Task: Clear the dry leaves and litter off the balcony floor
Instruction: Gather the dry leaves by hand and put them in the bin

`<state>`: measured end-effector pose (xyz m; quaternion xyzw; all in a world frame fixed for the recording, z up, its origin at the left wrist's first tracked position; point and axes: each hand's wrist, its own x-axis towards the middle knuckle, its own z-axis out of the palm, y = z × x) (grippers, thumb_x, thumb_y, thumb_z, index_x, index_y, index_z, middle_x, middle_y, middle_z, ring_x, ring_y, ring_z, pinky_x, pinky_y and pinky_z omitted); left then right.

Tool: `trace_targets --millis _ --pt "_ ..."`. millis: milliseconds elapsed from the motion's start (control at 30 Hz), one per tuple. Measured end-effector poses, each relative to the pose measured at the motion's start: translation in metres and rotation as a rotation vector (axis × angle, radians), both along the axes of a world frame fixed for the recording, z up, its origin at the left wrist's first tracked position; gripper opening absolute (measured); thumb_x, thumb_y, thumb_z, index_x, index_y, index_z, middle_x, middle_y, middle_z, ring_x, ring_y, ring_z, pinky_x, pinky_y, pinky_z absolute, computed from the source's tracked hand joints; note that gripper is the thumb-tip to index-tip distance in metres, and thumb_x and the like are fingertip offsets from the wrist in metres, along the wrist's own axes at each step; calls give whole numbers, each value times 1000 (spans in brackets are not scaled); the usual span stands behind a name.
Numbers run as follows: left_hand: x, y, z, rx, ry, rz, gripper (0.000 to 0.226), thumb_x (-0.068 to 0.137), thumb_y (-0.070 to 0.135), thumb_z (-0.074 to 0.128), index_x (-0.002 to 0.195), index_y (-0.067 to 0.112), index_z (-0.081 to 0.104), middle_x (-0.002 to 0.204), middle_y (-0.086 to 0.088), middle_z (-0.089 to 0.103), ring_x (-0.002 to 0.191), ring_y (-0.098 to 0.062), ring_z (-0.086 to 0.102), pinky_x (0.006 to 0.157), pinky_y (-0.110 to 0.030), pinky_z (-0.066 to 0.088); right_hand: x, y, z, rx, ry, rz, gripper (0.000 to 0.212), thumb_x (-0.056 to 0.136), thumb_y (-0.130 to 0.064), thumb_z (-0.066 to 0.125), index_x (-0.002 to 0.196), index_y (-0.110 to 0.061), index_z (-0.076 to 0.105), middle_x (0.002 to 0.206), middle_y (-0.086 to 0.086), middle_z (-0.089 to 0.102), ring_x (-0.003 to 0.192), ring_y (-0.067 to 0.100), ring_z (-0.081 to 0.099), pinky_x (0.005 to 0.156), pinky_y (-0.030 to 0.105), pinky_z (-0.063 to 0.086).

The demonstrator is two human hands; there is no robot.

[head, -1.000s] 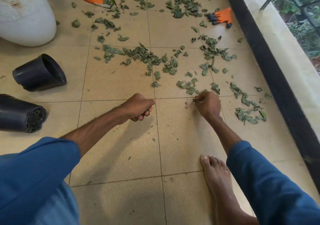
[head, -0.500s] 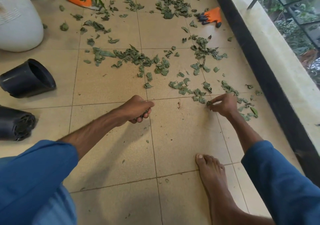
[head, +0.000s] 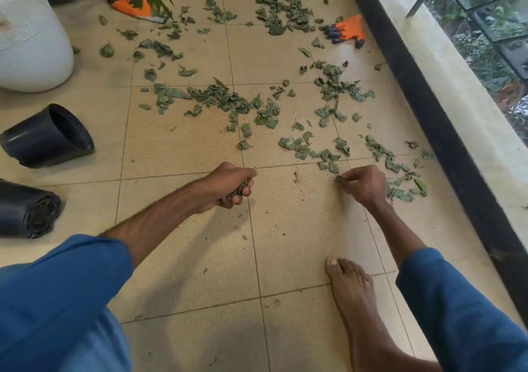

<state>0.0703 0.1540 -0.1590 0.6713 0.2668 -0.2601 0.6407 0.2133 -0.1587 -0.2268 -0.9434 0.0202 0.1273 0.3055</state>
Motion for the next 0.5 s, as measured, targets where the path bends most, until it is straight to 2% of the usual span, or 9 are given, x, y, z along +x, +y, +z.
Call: trace_targets --millis 67,167,233,300,367,500 --pt "1 1 0 -153 35 86 29 105 30 55 78 18 54 64 2 52 45 -10 39 36 -17 24 -8 18 16 224 44 -20 16 78 -7 84 93 -5 79 85 7 78 73 25 75 67 32 63" --pt "5 0 0 -264 82 174 25 104 29 55 81 20 53 67 4 53 46 -8 39 34 -17 25 -24 60 45 479 105 49 20 75 -2 85 93 1 78 83 10 78 76 28 76 66 30 62" --pt "9 -3 1 -292 103 225 23 104 30 54 84 21 52 68 4 54 45 -8 40 34 -16 25 -37 89 64 564 156 167 25 74 1 85 97 5 76 85 13 78 74 25 76 66 30 61" --pt "13 -6 2 -305 122 258 21 105 28 50 87 20 52 69 4 55 44 -8 41 34 -16 25 -50 115 80 621 221 280 26 76 6 82 100 8 75 87 15 78 72 19 75 66 28 60" --pt "15 -8 4 -339 130 270 21 106 24 44 87 19 53 68 4 53 43 -8 41 33 -15 23 -61 135 91 641 238 368 24 76 5 82 100 5 76 89 15 78 74 21 75 68 30 61" --pt "16 -6 2 -360 129 306 24 101 15 35 85 19 52 60 3 48 42 -8 42 31 -14 22 -69 157 101 532 123 488 19 75 -4 87 93 -4 80 80 9 78 72 31 74 68 36 63"
